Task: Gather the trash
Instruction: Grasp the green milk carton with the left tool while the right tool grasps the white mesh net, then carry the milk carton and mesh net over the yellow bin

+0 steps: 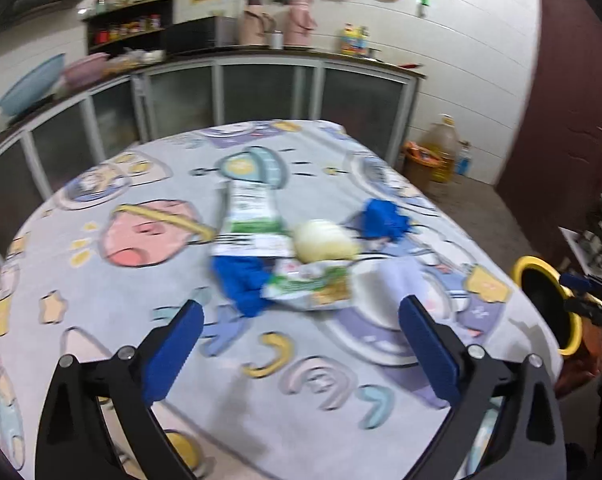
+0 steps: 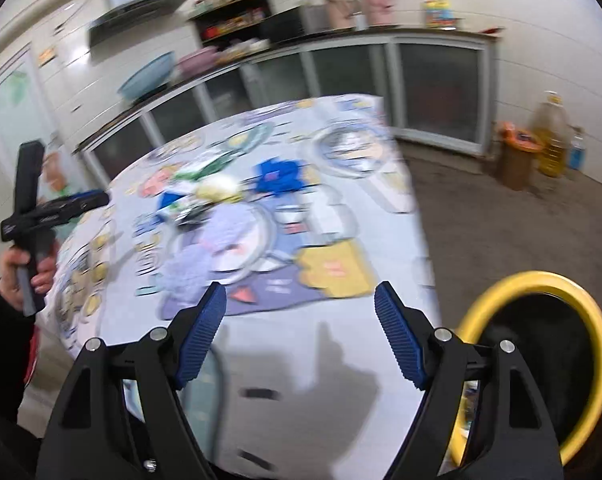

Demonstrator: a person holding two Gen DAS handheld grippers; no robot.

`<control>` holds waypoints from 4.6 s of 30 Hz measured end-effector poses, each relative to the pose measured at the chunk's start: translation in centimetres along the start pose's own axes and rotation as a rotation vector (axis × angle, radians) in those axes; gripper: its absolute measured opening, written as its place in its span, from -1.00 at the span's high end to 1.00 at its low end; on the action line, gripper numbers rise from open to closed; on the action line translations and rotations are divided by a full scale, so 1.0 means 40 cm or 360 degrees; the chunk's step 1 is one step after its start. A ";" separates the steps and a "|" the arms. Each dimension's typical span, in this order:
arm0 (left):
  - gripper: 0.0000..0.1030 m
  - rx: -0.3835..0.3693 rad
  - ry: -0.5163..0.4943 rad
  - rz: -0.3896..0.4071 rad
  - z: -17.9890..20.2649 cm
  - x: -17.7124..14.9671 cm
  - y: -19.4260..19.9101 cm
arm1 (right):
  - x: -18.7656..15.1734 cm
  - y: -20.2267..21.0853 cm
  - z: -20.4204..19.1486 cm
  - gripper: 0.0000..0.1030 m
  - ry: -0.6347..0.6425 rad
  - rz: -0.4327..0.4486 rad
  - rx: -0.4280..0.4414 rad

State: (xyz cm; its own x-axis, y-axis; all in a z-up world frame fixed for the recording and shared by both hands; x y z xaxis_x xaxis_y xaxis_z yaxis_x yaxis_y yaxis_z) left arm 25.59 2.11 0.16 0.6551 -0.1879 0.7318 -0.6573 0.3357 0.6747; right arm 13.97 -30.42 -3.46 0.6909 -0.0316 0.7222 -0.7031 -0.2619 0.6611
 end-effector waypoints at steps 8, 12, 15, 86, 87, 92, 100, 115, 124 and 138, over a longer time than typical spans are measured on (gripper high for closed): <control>-0.84 0.0117 0.0095 -0.0023 -0.104 0.013 -0.030 | 0.013 -0.142 -0.184 -0.49 0.0125 -0.0138 0.0184; -0.84 0.0130 0.0081 -0.0073 -0.109 0.068 -0.088 | 0.013 -0.193 -0.229 -0.49 0.0160 -0.0190 0.0209; -0.84 0.0159 0.0061 -0.0108 -0.109 0.127 -0.144 | 0.015 -0.217 -0.238 -0.49 0.0163 -0.0212 0.0189; -0.06 0.0202 0.0145 -0.0213 -0.028 -0.022 0.040 | -0.051 -0.014 -0.121 0.58 -0.0067 -0.0192 0.0231; -0.06 0.0190 0.0127 -0.0209 -0.007 -0.022 0.040 | -0.053 -0.008 -0.115 0.58 -0.0070 -0.0183 0.0224; -0.07 0.0079 0.0038 -0.0204 0.112 -0.022 0.033 | -0.063 0.022 -0.068 0.58 -0.0105 -0.0147 0.0183; -0.07 -0.0061 -0.0127 -0.0173 0.300 0.006 0.009 | -0.077 0.069 0.038 0.58 -0.0207 -0.0097 0.0076; -0.07 -0.0365 -0.0371 -0.0169 0.625 0.062 -0.065 | -0.118 0.153 0.254 0.58 -0.0426 -0.0021 -0.0156; -0.07 -0.0446 -0.0412 -0.0173 0.721 0.081 -0.097 | -0.129 0.184 0.339 0.58 -0.0490 0.0024 -0.0254; -0.07 -0.0492 -0.0583 -0.0085 0.902 0.089 -0.115 | -0.186 0.213 0.474 0.58 -0.0669 0.0034 -0.0406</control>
State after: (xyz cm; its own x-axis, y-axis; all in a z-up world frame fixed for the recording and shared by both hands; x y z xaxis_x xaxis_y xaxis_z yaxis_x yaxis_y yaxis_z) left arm 17.52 -33.42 3.15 0.4742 -0.5067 0.7200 -0.4484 0.5648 0.6928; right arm 6.01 -50.69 -7.05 0.6470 -0.4346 0.6266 -0.7004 -0.0138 0.7136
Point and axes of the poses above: each gripper's, at about its wrist camera, not at the fingertips, and y roughly against the way its jaws point, z to its right, x to its top, the point moved 3 cm from there along -y, roughly the way its jaws point, and after that the axes turned 3 degrees about -x, right-handed, at the moved point
